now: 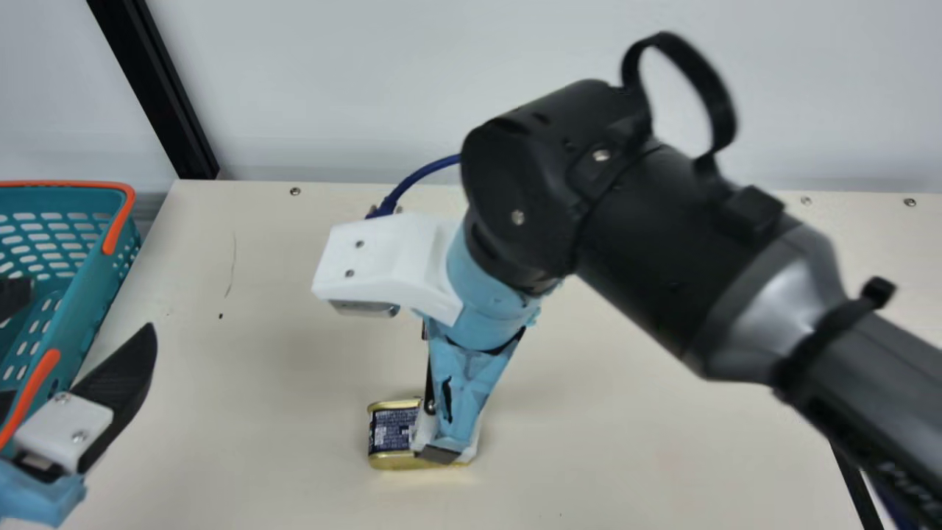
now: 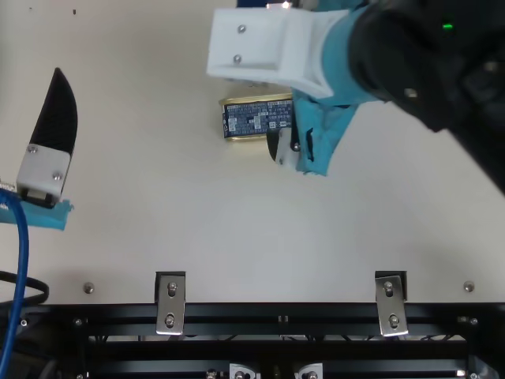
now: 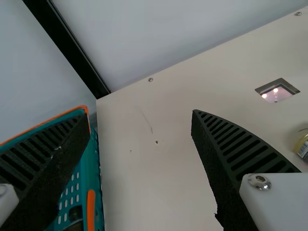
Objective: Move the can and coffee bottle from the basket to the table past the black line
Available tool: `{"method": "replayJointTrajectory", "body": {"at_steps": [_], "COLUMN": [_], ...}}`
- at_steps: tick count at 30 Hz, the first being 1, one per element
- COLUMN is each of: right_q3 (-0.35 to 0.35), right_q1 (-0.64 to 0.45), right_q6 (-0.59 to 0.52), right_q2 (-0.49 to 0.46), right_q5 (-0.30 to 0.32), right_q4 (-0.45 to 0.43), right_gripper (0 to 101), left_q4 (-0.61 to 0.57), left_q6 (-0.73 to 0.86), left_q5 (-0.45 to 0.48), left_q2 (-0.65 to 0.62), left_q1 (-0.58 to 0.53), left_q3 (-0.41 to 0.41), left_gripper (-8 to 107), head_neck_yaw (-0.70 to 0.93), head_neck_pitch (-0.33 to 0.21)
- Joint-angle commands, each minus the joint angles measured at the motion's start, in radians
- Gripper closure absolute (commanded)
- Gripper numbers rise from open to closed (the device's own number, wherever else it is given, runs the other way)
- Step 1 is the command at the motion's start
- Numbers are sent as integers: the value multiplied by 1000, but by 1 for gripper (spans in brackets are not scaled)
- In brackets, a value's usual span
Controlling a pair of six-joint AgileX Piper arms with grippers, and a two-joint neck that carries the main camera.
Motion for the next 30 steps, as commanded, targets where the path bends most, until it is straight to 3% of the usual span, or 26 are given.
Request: {"method": "replayJointTrajectory", "body": {"at_steps": [1, 14, 30], "right_q3": [-3, -17, -54], "right_q1": [11, 64, 105], "right_q6": [-8, -20, -9], "right_q2": [15, 100, 194], "right_q5": [1, 1, 1], "right_q4": [-16, -70, -47], "right_gripper": [0, 0, 0], "left_q4": [0, 0, 0], "left_q6": [0, 0, 0], "left_q5": [0, 0, 0], "left_q2": [0, 0, 0], "left_q1": [0, 0, 0], "left_q3": [0, 0, 0], "left_gripper": [9, 9, 9], "head_neck_yaw": [-10, -10, -10], "head_neck_pitch": [-9, -9, -9]}}
